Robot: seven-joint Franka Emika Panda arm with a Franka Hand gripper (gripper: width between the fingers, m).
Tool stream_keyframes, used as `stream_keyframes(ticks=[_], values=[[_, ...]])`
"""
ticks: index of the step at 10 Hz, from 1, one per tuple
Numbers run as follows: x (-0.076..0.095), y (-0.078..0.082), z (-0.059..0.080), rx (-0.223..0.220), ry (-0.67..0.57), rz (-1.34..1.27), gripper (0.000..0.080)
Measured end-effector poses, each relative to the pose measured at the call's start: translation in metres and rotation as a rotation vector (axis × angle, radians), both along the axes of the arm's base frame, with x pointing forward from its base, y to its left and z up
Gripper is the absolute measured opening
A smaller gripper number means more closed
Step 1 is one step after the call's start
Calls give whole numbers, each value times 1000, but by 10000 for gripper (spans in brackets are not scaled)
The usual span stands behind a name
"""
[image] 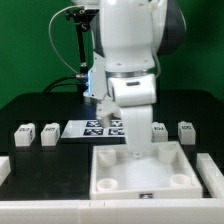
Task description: Assemble one leg
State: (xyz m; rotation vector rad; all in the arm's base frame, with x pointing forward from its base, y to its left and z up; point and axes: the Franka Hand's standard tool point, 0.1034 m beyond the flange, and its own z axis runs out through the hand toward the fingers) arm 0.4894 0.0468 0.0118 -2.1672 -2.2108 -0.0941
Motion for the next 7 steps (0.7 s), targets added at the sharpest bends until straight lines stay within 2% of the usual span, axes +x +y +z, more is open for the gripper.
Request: stream_keyframes(ticks=[3,5,7], values=[[13,12,-5,10,4,-44,57],[12,21,-5,5,20,-78,57],[12,21,-5,4,6,-68,57]])
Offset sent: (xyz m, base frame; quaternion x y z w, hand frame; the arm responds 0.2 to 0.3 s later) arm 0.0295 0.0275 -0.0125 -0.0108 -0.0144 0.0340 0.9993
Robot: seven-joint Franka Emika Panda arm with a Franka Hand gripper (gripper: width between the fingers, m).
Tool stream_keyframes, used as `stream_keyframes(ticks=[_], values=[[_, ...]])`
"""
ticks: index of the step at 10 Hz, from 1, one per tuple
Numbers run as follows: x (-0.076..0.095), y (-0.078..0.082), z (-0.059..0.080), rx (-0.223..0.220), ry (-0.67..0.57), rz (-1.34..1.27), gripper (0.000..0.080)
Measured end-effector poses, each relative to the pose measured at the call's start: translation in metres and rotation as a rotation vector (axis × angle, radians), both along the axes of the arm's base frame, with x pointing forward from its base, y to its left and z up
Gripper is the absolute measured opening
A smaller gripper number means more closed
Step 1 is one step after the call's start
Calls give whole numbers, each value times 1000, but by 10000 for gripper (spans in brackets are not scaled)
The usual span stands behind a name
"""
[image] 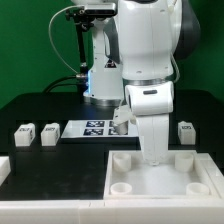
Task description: Assemble one leg
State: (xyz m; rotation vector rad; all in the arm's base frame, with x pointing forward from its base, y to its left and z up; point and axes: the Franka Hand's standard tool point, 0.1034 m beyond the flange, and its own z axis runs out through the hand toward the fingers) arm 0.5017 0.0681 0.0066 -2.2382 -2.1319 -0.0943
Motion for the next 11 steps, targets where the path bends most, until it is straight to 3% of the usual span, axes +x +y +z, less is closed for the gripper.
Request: stream_keyframes(ticks=[2,3,4,5,6,7,8,11], values=[[0,0,0,1,-13,3,57],[0,-1,0,0,-12,3,139],[0,-1,0,0,-12,3,318],[0,-1,0,0,-12,3,318],[0,-1,-1,0,-12,3,477],[0,-1,-1,0,-12,3,477],[0,-1,-1,0,-12,3,612],[0,-1,-1,0,-12,2,648]])
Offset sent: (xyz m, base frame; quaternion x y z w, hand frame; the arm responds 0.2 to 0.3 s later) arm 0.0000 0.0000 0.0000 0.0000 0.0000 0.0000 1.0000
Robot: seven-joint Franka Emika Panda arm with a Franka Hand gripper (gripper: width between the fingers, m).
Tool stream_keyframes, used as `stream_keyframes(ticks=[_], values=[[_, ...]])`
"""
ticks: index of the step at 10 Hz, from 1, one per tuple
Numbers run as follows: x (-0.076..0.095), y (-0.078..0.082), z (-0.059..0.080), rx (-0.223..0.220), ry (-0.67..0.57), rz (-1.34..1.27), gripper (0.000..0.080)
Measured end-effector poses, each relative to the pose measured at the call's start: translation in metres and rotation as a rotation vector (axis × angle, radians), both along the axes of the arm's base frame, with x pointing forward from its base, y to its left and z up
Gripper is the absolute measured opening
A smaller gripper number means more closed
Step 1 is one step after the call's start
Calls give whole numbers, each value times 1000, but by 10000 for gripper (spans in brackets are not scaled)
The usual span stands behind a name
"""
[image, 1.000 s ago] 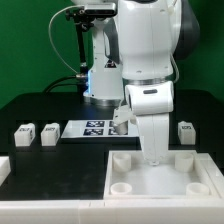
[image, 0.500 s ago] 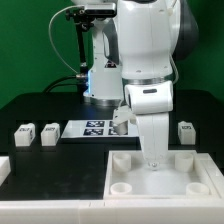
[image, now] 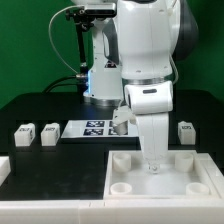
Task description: Assemble one leg
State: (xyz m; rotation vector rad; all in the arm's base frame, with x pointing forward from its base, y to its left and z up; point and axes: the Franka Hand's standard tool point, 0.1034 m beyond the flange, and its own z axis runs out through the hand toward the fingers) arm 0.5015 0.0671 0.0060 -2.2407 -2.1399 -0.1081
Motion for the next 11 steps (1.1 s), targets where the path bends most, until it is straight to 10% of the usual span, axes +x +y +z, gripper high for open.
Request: stream_keyframes(ticks=[3,7,11], values=[[-13,-2,21,-9,-16,-65,649],[-41,38,47,-3,7,-437,649],[-30,66,58,40,15,-794,649]])
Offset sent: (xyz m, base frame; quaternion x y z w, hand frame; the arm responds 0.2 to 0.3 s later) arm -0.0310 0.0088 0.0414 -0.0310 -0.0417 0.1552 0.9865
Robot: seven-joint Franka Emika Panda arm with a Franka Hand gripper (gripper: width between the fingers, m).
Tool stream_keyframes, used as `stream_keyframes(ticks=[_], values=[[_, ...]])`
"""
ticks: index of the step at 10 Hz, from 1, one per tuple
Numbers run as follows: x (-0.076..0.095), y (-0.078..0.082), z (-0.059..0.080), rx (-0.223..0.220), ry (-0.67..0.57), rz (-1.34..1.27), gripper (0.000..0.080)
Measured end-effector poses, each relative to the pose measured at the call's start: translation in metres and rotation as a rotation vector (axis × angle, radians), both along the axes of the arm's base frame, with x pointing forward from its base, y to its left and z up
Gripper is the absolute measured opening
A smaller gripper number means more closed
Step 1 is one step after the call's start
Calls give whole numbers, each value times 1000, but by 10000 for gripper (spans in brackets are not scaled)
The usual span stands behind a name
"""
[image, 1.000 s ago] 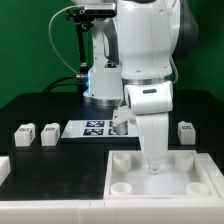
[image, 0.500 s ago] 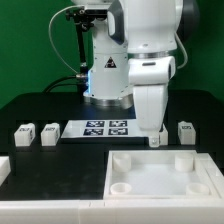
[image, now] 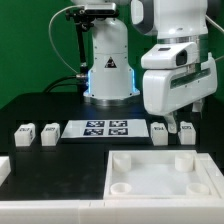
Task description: Assemble one leg
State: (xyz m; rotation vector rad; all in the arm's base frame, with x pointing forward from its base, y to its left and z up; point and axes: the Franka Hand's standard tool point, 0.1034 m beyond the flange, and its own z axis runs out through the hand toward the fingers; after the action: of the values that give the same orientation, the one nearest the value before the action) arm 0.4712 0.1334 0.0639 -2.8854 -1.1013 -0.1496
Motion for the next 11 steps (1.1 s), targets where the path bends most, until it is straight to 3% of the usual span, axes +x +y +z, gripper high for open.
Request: stream_keyframes(ticks=[2,3,4,7,9,10,11], values=[[-3,6,-2,32,24,-258,649],[-18,21,-10,48,45,-404,649],[-29,23,-16,47,65,-441,649],[-33,24,-18,38,103,-498,649],[-41,24,-18,-40,253,-496,649],[-55,28,-16,-130,406,-603,649],[-56,32,-15,-178,512,-641,649]])
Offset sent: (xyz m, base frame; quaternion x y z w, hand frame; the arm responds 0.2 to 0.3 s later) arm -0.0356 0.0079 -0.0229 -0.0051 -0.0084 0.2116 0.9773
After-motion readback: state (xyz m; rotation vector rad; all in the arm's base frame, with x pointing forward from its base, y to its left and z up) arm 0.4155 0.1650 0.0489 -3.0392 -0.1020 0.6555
